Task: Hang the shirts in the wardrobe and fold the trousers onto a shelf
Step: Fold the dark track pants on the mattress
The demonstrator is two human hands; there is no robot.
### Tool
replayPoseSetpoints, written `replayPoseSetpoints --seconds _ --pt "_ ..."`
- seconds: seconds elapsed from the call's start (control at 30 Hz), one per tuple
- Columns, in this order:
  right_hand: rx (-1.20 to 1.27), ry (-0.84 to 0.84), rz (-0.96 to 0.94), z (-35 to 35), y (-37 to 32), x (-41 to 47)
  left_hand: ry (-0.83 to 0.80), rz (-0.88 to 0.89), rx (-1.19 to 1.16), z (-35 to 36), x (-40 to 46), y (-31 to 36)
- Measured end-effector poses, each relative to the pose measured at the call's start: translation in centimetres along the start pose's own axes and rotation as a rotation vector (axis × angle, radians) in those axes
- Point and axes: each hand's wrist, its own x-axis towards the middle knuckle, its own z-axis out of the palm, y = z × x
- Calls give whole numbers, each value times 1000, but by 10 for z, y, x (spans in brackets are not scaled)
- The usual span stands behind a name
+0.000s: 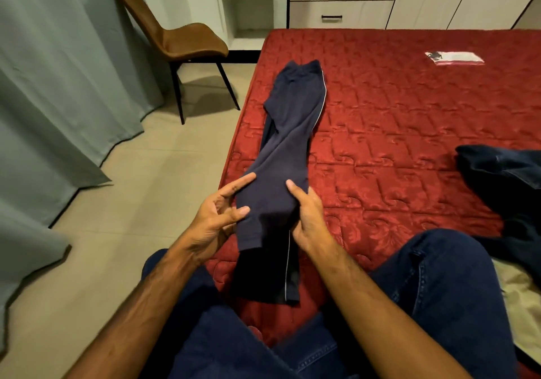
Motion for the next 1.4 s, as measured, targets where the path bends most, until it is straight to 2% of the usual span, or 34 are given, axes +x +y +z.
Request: replayPoseSetpoints --seconds 0.1,0.17,0.3,0.4,0.5,0.57,0.63,0.7,0.77,0.87,0.93,1.03,1.1,1.17,1.27,1.33,1.4 --pt "-300 100 -119 -16 1 -3 1 -83 171 -9 -3 -1" --pt "-521 87 -82 -35 16 -8 9 -234 271 -15 -10 -13" --pt "-872 -149 217 -83 47 -15 -20 -565 517 -30 -30 -50" --pt "-1206 -211 270 -95 45 -9 -76 -604 781 -34 -29 -63" --pt "-1487 -340 357 -85 22 -10 -163 -663 867 -34 -12 -58" --pt "-1475 -419 565 -82 6 -11 -194 -708 895 -35 4 -51" --pt "-1389 -445 759 -79 -8 -9 -168 -654 956 -37 27 -46" --pt "-1344 -423 773 -74 -18 6 -85 -523 979 -40 62 -44" --pt "-1270 -381 681 -66 -24 27 -5 -400 945 -41 103 -46" --pt "-1257 -372 564 -61 -18 49 41 -317 913 -43 168 -54" --pt "-1231 -417 622 -68 -10 43 72 -292 912 -45 208 -60" --pt "-1107 -477 840 -78 -10 30 165 -274 886 -46 261 -61" --pt "-1121 -528 859 -77 -23 46 218 -263 848 -47 292 -62" --pt "-1158 -455 713 -71 -39 85 285 -251 801 -49 322 -64" --pt "-1125 -198 341 -65 -61 173 341 -213 750 -52 359 -69" --pt "-1048 -19 175 -59 -72 234 318 -179 693 -51 380 -71" --pt "-982 77 24 -54 -79 277 282 -207 659 -51 398 -74"
